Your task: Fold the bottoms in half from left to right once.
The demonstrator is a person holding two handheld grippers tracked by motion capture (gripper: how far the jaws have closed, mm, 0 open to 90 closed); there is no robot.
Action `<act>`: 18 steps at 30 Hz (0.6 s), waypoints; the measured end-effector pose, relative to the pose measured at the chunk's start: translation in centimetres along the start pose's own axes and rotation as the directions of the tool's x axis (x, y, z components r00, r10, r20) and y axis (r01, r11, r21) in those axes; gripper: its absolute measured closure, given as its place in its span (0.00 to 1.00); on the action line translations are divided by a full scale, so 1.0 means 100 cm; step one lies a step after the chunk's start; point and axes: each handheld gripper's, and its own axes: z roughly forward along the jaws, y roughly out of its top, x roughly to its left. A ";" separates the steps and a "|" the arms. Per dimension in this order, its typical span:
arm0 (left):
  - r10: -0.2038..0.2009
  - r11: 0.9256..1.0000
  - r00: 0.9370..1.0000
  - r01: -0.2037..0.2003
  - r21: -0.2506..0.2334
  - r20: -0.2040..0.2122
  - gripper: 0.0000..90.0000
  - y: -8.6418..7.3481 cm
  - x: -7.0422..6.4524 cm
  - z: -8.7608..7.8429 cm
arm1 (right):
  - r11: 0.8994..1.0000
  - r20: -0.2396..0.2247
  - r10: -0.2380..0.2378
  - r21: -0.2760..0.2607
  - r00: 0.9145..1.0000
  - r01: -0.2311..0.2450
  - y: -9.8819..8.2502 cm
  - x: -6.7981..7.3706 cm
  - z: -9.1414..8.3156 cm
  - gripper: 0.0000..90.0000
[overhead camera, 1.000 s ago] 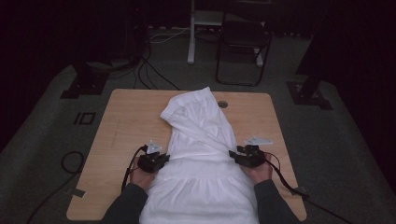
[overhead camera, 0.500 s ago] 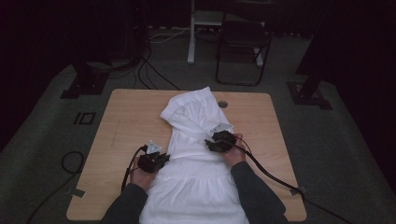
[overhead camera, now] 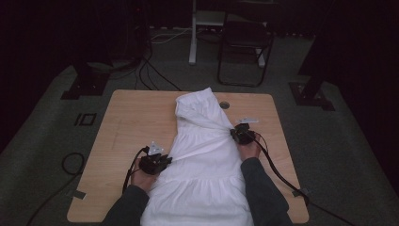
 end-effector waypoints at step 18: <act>-0.036 0.998 0.999 0.037 0.045 -0.033 0.48 0.094 0.020 0.078 | 0.999 -0.031 0.048 -0.018 0.998 -0.048 -0.003 -0.005 0.000 0.97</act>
